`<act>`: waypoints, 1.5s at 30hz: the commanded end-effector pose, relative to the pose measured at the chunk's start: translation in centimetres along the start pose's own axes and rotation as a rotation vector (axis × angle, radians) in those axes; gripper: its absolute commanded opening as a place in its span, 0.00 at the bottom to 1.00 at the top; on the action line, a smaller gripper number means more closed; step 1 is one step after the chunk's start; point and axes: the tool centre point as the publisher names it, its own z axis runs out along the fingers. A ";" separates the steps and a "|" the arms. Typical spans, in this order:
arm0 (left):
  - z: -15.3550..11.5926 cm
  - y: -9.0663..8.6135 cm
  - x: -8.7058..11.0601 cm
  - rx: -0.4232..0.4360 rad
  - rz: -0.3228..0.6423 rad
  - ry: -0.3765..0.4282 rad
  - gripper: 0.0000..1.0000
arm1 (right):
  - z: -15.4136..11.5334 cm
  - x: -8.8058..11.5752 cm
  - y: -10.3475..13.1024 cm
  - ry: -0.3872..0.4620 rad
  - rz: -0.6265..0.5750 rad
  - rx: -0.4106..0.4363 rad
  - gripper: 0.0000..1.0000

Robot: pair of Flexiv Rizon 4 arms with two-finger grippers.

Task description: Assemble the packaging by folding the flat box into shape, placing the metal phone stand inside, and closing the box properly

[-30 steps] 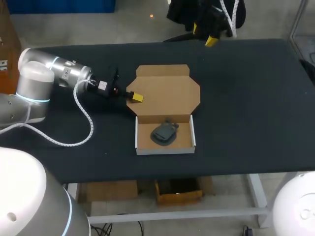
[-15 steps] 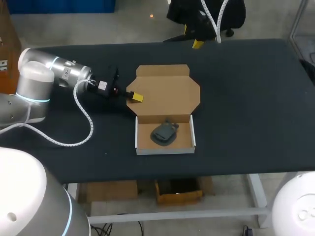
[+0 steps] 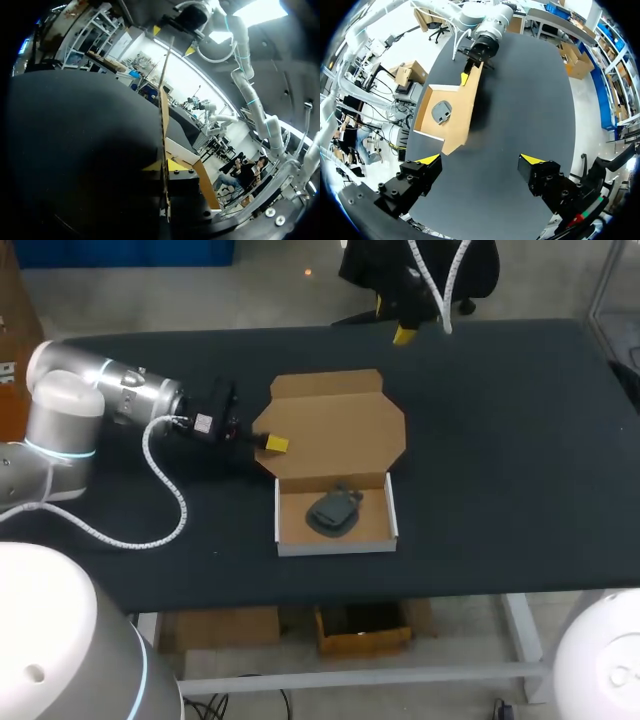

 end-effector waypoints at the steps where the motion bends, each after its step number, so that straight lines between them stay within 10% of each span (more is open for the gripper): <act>1: 0.4 0.8 1.4 -0.008 0.039 -0.083 0.00 | -0.1 -0.1 0.4 0.007 -0.005 0.002 1.00; 45: 1.9 0.6 2.9 -0.020 0.348 -0.245 0.00 | -0.1 0.4 2.6 0.004 -0.070 -0.019 1.00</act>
